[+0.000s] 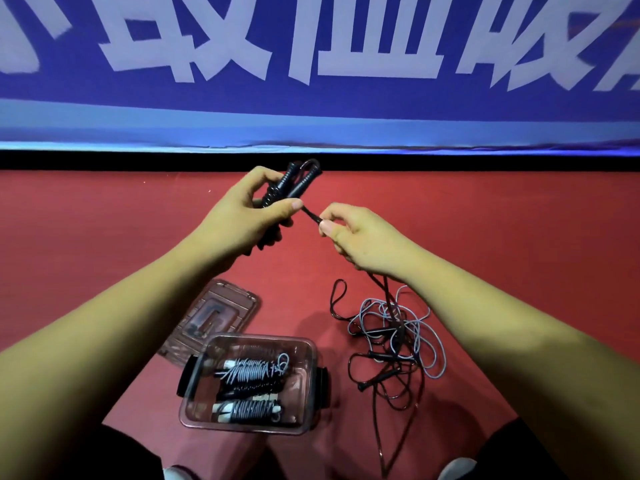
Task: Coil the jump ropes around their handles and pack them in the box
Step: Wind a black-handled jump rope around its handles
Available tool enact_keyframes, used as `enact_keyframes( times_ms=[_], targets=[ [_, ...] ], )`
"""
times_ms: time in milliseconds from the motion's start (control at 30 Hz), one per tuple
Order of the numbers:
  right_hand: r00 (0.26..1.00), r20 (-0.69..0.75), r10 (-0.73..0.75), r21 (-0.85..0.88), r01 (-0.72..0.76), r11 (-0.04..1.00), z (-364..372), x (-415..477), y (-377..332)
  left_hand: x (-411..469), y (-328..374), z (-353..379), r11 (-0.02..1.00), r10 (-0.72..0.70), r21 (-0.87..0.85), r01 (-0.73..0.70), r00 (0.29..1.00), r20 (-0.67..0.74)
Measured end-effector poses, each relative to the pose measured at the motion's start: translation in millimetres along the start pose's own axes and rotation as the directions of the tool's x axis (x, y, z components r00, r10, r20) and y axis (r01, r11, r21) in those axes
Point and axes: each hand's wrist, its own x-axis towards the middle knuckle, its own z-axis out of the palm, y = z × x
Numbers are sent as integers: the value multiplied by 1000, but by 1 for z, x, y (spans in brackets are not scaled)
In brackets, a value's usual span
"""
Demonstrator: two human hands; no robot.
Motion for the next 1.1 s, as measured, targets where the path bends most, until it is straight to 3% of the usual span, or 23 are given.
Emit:
enact_keyframes(
  times_ms=[133,300,467,600,733,867,1100],
  targets=[
    [1000,-16,-9,-213,6,977,-1,-2,0,3,-10,-5,966,29,259,-24,999,-17],
    [999,-34,-27,-274,17,961,-3,-2,-12,9,-17,-6,822,138,561,-98,990,-30],
    [997,-11,-79,-591,57,804,3,-10,-17,11,-31,2,662,133,741,-110,991,28],
    [987,-22,-161,-686,102,720,-12,-9,-15,10,-37,14,570,84,815,-101,994,64],
    [987,43,-152,-643,144,752,-13,-9,-11,5,-36,20,547,-73,828,-123,978,193],
    [990,103,-98,-525,138,840,-17,-6,-5,-2,-25,26,596,-161,789,-153,939,304],
    [985,141,-101,-239,133,962,-24,-10,-6,-10,-16,36,627,-131,729,-275,885,446]
  ],
)
